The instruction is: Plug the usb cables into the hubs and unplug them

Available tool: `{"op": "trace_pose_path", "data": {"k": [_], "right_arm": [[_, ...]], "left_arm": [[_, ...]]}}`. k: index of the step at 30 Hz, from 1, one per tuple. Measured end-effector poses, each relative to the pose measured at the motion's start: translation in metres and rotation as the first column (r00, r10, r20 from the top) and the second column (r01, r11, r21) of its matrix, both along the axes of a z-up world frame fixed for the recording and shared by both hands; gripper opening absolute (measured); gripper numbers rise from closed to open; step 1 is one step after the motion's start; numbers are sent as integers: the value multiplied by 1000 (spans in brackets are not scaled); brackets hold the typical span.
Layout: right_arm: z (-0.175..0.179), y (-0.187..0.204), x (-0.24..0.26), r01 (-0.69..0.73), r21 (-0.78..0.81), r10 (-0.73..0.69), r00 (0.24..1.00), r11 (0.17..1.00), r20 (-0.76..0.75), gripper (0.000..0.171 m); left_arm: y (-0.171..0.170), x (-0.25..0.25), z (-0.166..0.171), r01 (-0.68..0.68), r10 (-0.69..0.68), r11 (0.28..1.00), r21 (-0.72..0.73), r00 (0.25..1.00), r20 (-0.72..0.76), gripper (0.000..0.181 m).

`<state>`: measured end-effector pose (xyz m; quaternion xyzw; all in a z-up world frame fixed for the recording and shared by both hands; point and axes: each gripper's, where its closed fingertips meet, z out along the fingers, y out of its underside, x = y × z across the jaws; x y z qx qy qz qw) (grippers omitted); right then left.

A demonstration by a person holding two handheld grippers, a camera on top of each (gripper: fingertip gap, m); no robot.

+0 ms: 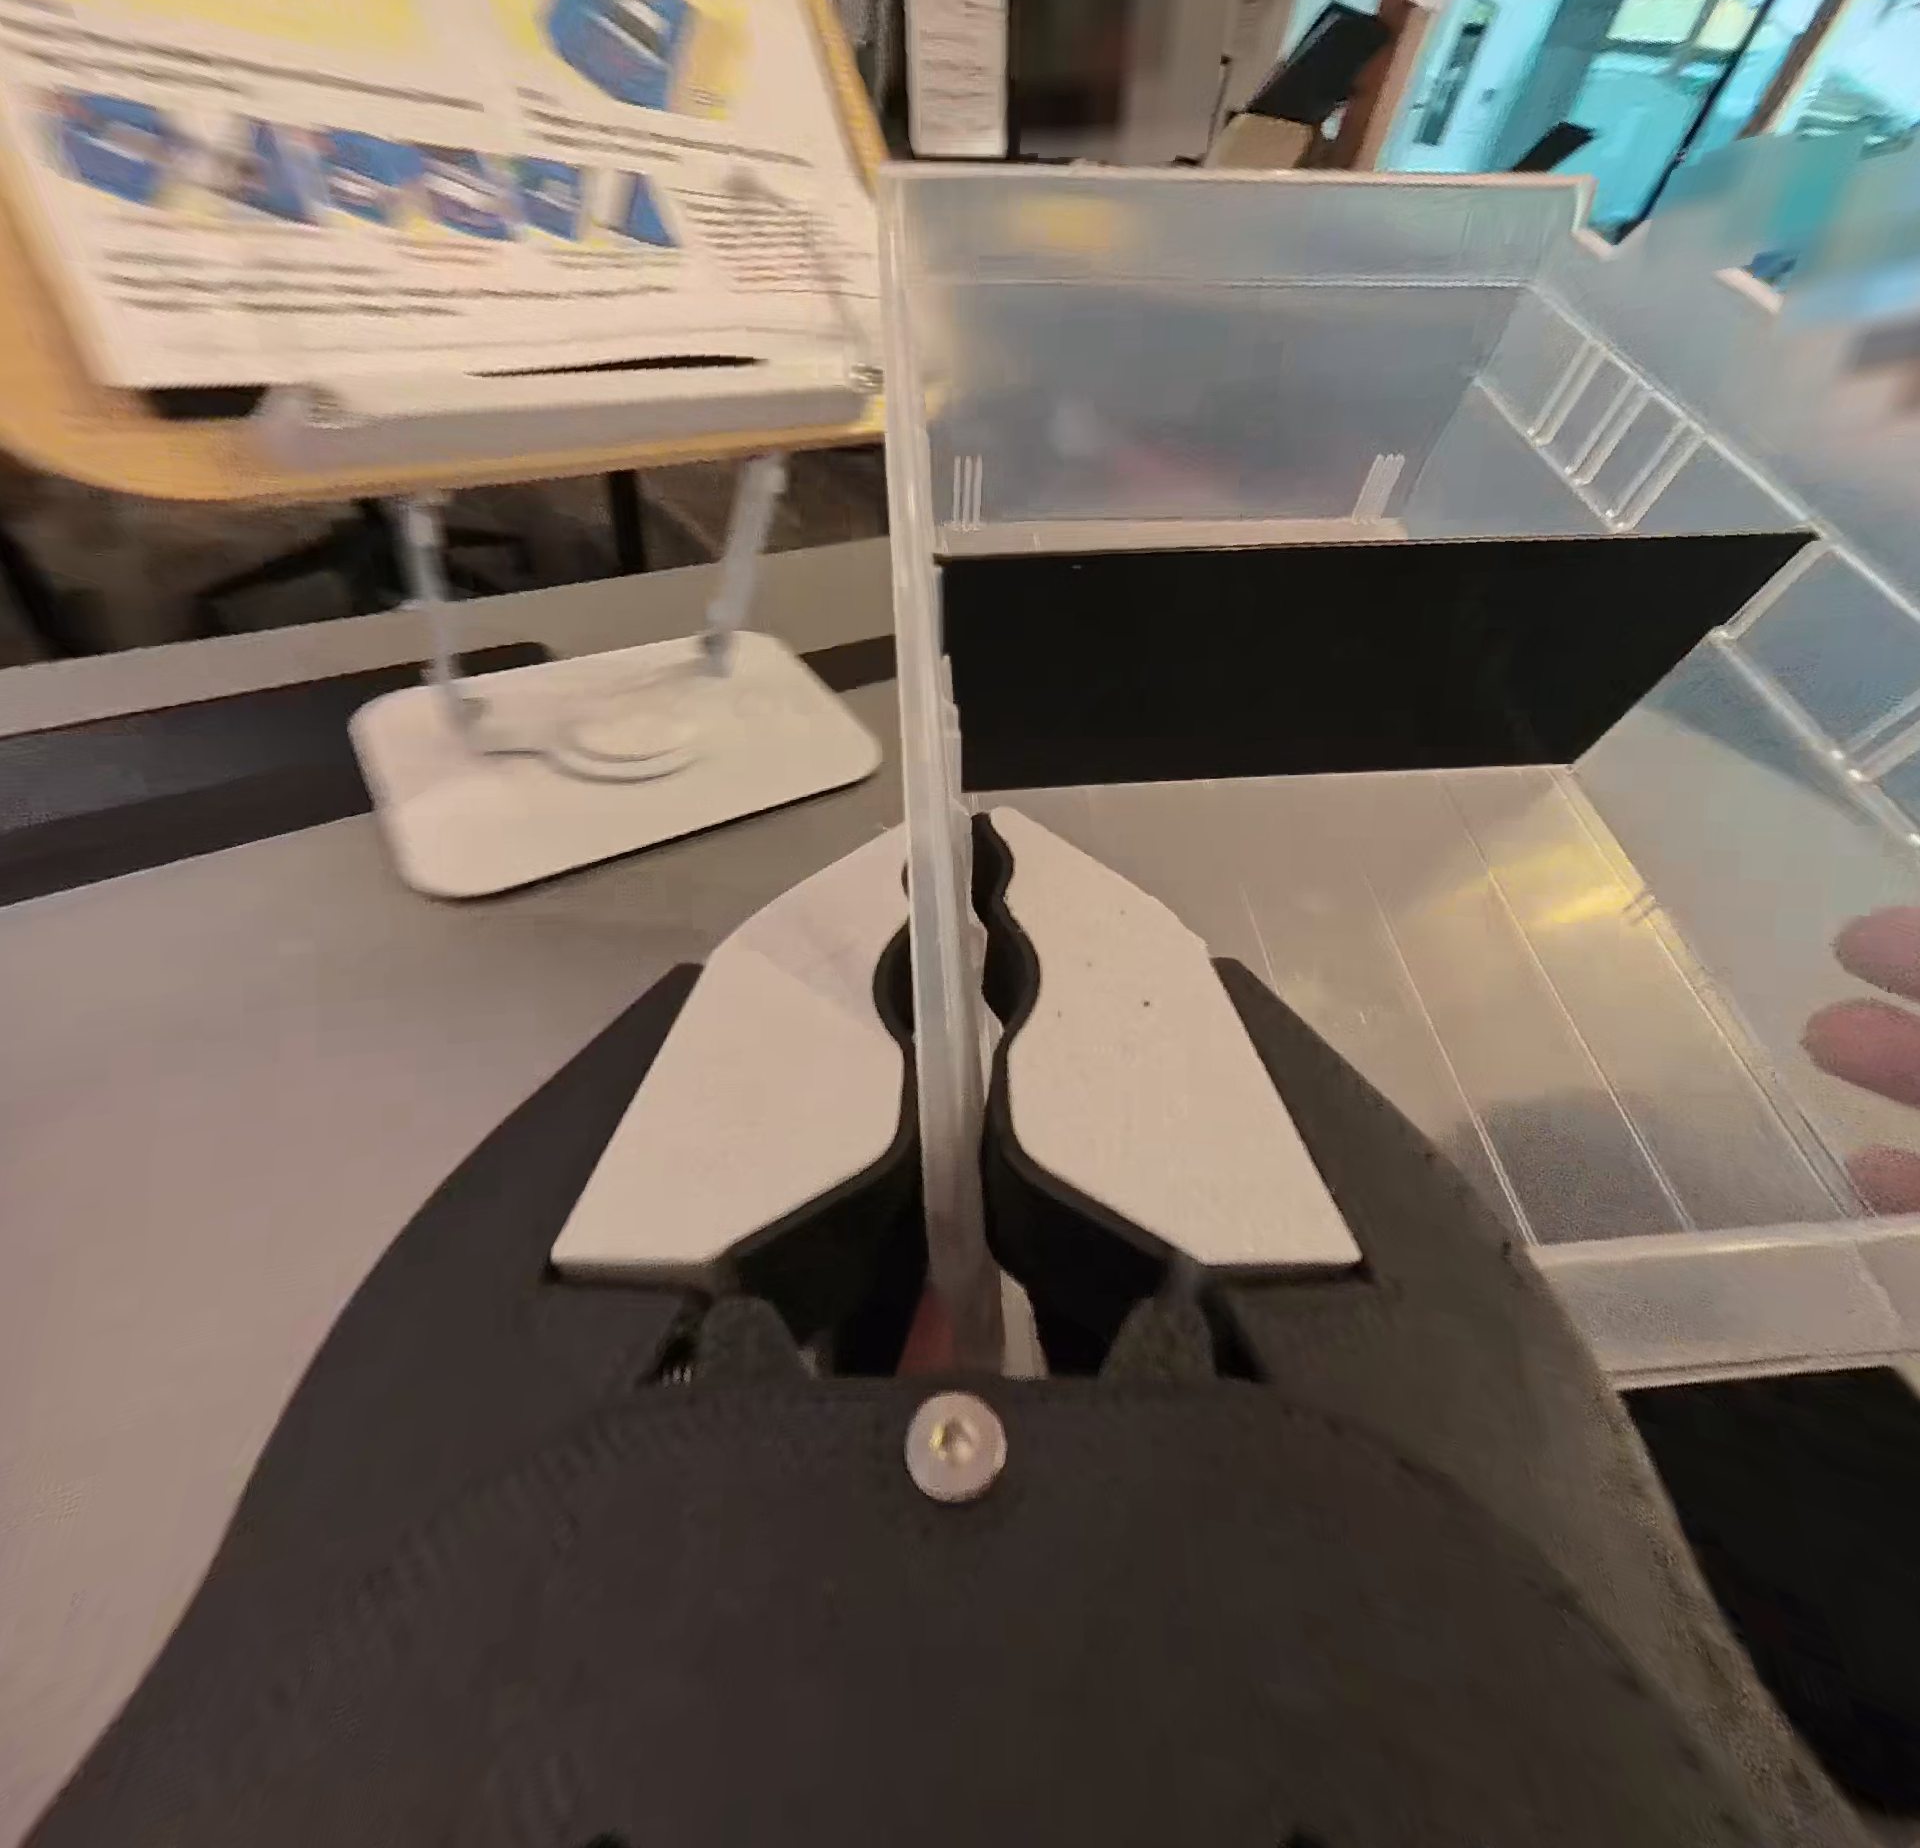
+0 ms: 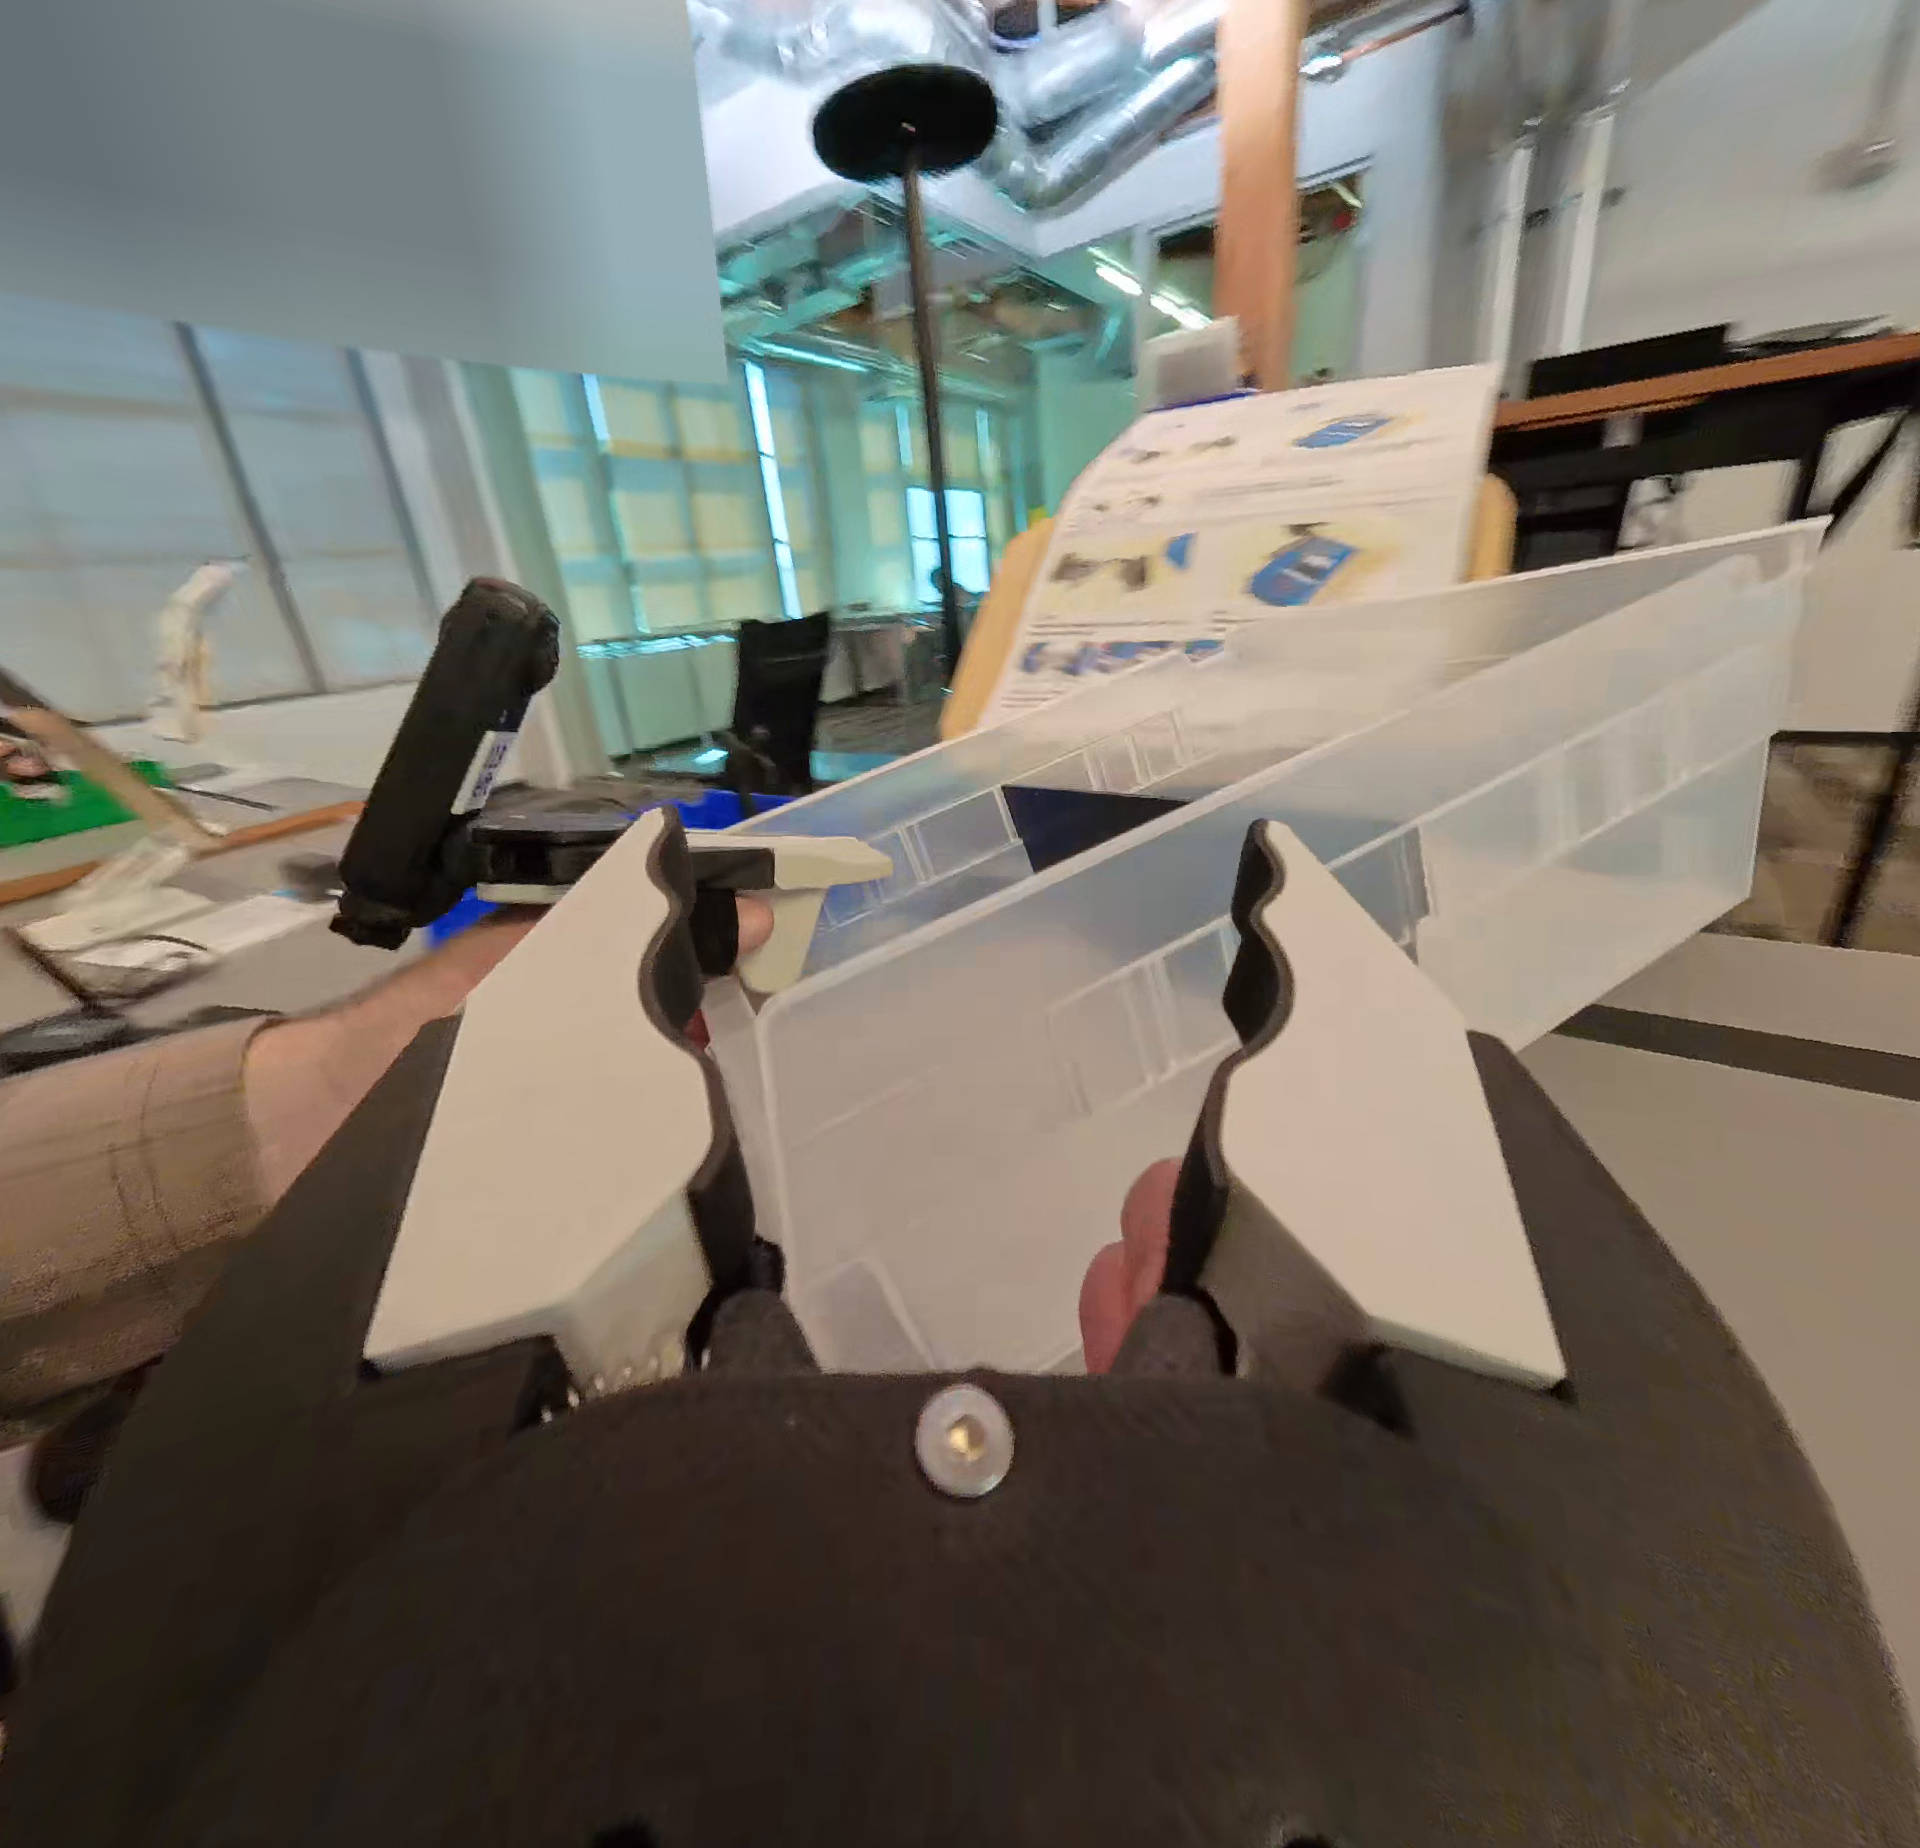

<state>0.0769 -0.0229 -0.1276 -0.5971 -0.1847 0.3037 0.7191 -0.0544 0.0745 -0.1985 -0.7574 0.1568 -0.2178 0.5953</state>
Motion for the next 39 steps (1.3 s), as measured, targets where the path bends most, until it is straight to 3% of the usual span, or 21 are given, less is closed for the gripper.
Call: {"op": "trace_pose_path", "data": {"k": [8,14,18,27,32,39], "right_arm": [[-27,59,139,226,-90,-222,974,970,53,102],[-62,96,210,300,-156,-289,953,941,89,105],[-87,114,243,303,-223,-294,953,926,76,102],[-112,148,296,361,-248,-347,932,899,102,93],[-117,173,327,374,-266,-363,927,888,94,84],[-134,225,383,426,-317,-412,904,847,115,73]], "left_arm": [[69,160,-33,172,-170,982,-83,985,35,4],[99,236,-69,227,-224,963,-146,974,34,9],[104,262,-87,240,-240,956,-169,971,18,18],[101,305,-85,261,-264,962,-77,964,-31,46],[98,335,-86,314,-308,941,-125,949,71,71],[106,381,-82,324,-290,935,-145,933,214,86]]}}
